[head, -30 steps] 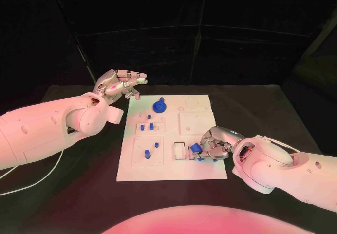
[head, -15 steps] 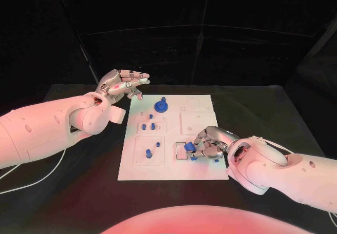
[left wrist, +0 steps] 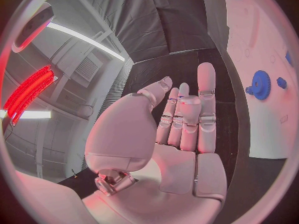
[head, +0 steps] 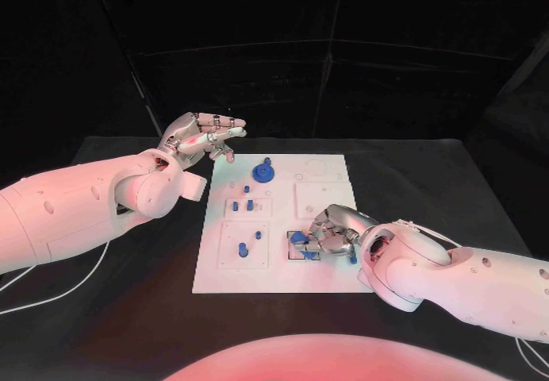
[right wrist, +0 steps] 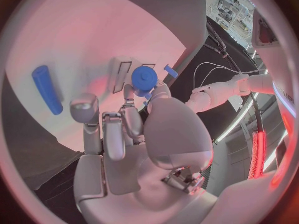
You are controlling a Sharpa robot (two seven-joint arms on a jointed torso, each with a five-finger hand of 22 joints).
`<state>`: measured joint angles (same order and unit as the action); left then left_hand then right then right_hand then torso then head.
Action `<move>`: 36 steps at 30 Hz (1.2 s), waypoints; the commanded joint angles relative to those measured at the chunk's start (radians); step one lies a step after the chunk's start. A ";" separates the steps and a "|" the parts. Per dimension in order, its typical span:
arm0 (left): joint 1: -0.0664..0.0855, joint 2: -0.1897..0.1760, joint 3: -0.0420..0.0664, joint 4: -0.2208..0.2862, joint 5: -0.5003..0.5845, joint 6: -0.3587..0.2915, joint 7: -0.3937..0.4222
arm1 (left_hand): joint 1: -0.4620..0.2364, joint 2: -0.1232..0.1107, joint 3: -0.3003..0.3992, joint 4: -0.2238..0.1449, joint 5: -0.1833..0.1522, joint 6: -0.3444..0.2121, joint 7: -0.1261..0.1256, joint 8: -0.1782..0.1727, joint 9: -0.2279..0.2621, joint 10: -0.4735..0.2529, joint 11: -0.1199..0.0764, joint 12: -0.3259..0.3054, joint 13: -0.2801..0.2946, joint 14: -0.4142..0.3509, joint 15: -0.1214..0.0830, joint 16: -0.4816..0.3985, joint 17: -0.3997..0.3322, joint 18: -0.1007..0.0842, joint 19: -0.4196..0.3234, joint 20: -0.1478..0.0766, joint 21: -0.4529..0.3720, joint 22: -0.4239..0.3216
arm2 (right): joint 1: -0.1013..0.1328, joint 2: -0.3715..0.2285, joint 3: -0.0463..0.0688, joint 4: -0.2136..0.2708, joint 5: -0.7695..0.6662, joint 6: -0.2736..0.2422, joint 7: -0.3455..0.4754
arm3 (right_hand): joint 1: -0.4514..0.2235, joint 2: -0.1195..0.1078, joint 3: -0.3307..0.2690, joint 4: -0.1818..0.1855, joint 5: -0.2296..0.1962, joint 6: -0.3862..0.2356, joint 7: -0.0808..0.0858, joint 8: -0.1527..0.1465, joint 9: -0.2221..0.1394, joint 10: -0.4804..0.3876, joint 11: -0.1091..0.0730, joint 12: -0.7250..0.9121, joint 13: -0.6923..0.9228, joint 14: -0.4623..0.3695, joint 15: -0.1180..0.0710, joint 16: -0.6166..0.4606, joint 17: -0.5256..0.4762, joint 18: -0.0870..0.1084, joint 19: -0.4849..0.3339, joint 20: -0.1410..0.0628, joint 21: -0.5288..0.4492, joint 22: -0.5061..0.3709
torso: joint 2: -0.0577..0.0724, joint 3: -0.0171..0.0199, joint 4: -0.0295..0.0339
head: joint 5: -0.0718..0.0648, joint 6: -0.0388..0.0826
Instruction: Assemble the parts on the task board
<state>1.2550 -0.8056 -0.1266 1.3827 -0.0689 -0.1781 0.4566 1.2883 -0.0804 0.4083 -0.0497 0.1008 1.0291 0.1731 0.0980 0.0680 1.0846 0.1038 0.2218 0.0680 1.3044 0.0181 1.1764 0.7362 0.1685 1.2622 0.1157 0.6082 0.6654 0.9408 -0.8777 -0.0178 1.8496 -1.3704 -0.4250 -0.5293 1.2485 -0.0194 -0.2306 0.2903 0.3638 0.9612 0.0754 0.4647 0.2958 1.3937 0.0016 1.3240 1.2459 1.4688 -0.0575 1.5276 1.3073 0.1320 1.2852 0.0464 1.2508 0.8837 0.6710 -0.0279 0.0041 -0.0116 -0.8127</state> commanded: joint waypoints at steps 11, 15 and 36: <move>0.002 -0.001 0.001 0.004 0.005 0.011 0.003 | -0.003 0.006 -0.007 -0.001 -0.004 -0.004 0.003 0.006 -0.001 -0.006 0.002 0.005 0.002 -0.008 0.000 -0.004 -0.001 0.014 -0.003 0.000 -0.002 -0.001 | 0.001 0.024 0.000 -0.023 0.004 -0.014 -0.029 | -0.087 -0.026 -0.014 0.004 -0.159 -0.025 0.007 -0.008 0.025 -0.029 0.004 -0.058 -0.045 0.078 -0.004 -0.004 0.145 -0.005 -0.019 0.001 -0.023 -0.044 | -0.001 -0.0004 0.0000 | -0.001 -0.002; 0.002 -0.002 0.001 0.004 0.005 0.010 0.002 | -0.003 0.007 -0.010 0.000 -0.004 -0.005 0.003 0.006 -0.001 -0.008 0.002 0.007 0.002 -0.009 0.000 -0.004 -0.003 0.014 -0.002 0.000 -0.003 -0.003 | 0.001 0.023 0.000 -0.024 0.009 -0.037 -0.021 | -0.141 -0.059 0.013 0.006 -0.206 -0.038 0.011 -0.008 0.035 -0.039 0.009 -0.074 -0.058 0.077 0.000 -0.006 0.143 -0.003 -0.024 0.005 -0.032 -0.055 | -0.001 0.0002 -0.0018 | 0.001 -0.003; 0.002 -0.006 0.001 0.006 0.005 0.010 0.002 | -0.003 0.007 -0.010 0.000 -0.004 -0.005 0.003 0.006 -0.001 -0.008 0.002 0.007 0.002 -0.009 0.000 -0.004 -0.003 0.014 -0.002 0.000 -0.003 -0.003 | 0.001 -0.018 0.000 0.042 0.015 -0.008 -0.007 | -0.229 -0.068 0.060 0.006 -0.219 -0.023 0.004 0.005 0.056 -0.010 0.003 -0.041 -0.016 0.081 -0.004 0.000 0.159 -0.008 -0.005 0.003 -0.015 -0.019 | -0.002 0.0004 -0.0027 | 0.000 -0.004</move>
<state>1.2553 -0.8116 -0.1267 1.3862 -0.0686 -0.1778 0.4551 1.2883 -0.0804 0.4027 -0.0498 0.1008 1.0291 0.1731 0.0980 0.0680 1.0846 0.1038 0.2218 0.0680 1.3045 0.0181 1.1764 0.7339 0.1685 1.2622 0.1157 0.6082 0.6636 0.9409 -0.8935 -0.0183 1.8850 -1.3573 -0.4451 -0.5447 1.0298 -0.0848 -0.1766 0.2948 0.1410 0.9323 0.0822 0.4643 0.3509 1.3758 0.0054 1.2768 1.2279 1.4651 -0.0610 1.5275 1.3073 0.1321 1.2705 0.0497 1.2307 0.8624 0.6692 -0.0270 0.0015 -0.0105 -0.8167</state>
